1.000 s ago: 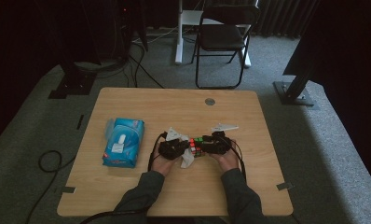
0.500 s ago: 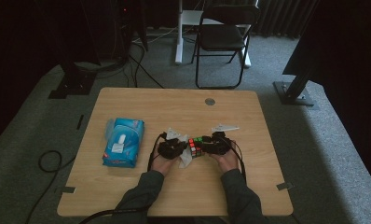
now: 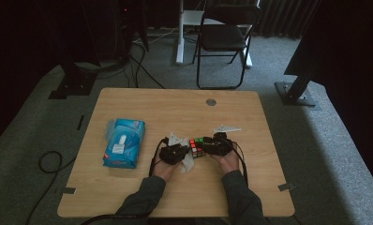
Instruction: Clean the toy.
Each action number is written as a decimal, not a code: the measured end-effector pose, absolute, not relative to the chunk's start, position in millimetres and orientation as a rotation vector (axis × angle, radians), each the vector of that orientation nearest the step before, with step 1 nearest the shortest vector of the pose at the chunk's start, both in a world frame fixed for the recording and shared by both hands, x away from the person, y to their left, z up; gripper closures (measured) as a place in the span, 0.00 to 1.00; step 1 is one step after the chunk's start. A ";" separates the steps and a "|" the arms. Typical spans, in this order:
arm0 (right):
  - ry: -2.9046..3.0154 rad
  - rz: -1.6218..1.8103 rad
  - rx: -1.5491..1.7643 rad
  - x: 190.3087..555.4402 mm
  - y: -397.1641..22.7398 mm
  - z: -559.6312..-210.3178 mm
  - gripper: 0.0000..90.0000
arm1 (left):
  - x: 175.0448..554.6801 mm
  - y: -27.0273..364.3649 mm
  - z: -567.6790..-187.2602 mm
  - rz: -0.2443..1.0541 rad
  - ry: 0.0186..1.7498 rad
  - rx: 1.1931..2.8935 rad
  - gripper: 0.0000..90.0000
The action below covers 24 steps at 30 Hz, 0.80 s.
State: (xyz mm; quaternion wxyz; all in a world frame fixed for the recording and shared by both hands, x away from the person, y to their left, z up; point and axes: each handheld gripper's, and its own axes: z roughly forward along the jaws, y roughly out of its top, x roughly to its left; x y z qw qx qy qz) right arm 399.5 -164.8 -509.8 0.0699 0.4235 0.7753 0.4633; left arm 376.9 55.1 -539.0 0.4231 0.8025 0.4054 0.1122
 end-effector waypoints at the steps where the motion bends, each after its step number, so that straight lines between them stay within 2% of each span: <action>1: 2.332 1.394 1.276 399.5 -164.9 -509.9 0.55 | 377.7 55.0 -540.3 0.278 1.013 2.020 0.93; 11: 2.328 1.395 1.282 399.3 -164.9 -510.0 0.55 | 384.6 56.2 -535.1 0.289 1.036 1.995 0.92; 18: 2.329 1.404 1.288 399.6 -165.5 -510.6 0.55 | 368.6 54.8 -518.1 0.296 0.980 1.938 0.92; 24: 2.330 1.405 1.286 399.4 -165.9 -510.4 0.56 | 357.5 54.5 -525.5 0.268 0.976 1.957 0.92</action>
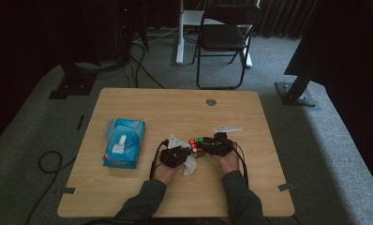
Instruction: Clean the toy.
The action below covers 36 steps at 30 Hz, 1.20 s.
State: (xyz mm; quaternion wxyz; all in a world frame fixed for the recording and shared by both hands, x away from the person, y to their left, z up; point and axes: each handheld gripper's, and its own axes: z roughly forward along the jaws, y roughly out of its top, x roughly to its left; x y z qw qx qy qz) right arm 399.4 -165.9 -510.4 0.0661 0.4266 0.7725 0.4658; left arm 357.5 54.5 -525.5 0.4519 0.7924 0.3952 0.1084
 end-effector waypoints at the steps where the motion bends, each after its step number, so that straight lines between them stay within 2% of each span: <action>1: 2.329 1.406 1.287 399.4 -165.9 -510.4 0.56 | 357.0 53.9 -528.6 0.257 0.979 1.969 0.92; 7: 2.327 1.410 1.293 399.6 -165.9 -510.7 0.56 | 359.4 48.8 -544.2 0.229 1.005 2.038 0.92; 12: 2.325 1.410 1.293 399.5 -165.9 -510.6 0.57 | 358.0 46.4 -541.9 0.231 1.004 2.062 0.92; 26: 2.324 1.415 1.298 399.5 -166.0 -511.1 0.57 | 342.6 49.5 -525.3 0.238 0.849 1.954 0.95; 36: 2.324 1.416 1.300 399.6 -166.1 -511.2 0.57 | 350.0 42.2 -543.5 0.220 0.874 2.082 0.95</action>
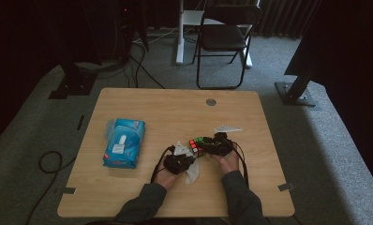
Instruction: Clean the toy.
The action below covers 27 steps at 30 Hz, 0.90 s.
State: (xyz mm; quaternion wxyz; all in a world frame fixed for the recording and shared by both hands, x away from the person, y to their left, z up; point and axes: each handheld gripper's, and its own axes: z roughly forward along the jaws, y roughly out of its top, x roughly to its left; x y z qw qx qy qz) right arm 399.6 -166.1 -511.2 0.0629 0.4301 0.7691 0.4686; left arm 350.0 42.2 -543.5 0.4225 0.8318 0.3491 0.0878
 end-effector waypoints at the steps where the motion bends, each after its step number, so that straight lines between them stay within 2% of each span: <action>1: 2.324 1.416 1.299 399.7 -166.0 -511.2 0.57 | 350.0 42.2 -543.5 0.220 0.874 2.082 0.95; 13: 2.333 1.400 1.303 399.4 -165.1 -512.5 0.55 | 365.3 52.8 -540.1 0.255 0.962 2.092 0.95; 27: 2.304 1.395 1.357 397.2 -148.1 -512.1 0.55 | 380.0 71.2 -529.3 0.271 1.060 1.988 0.95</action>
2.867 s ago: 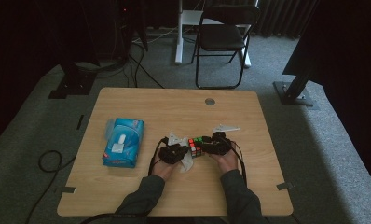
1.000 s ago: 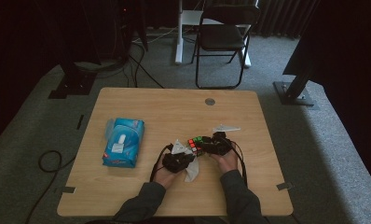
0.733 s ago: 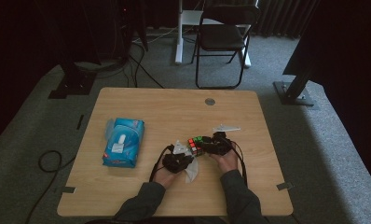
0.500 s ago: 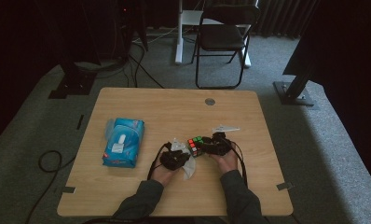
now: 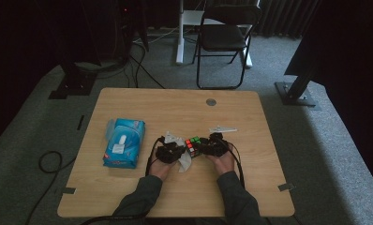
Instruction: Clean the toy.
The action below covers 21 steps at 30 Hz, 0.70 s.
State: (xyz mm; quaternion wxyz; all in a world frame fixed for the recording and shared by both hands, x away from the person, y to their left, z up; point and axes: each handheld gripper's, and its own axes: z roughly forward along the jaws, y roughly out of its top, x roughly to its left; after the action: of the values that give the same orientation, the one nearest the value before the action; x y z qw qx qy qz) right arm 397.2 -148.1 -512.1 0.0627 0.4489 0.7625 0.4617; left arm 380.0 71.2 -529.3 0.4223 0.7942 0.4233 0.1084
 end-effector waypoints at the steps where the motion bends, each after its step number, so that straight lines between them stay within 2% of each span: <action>1: 2.302 1.393 1.363 397.1 -146.8 -512.0 0.55 | 381.0 72.3 -529.2 0.272 1.063 1.991 0.95; 11: 2.312 1.377 1.347 397.2 -142.8 -507.9 0.54 | 384.1 83.8 -531.8 0.296 1.101 1.981 0.94; 21: 2.313 1.343 1.341 397.1 -150.8 -505.0 0.67 | 384.2 87.1 -535.8 0.288 1.118 1.977 0.93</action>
State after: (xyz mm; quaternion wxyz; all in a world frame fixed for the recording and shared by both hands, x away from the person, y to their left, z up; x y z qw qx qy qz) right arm 397.1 -150.8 -505.0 0.0747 0.4471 0.7709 0.4475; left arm 384.2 87.1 -535.8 0.4136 0.7862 0.4446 0.1146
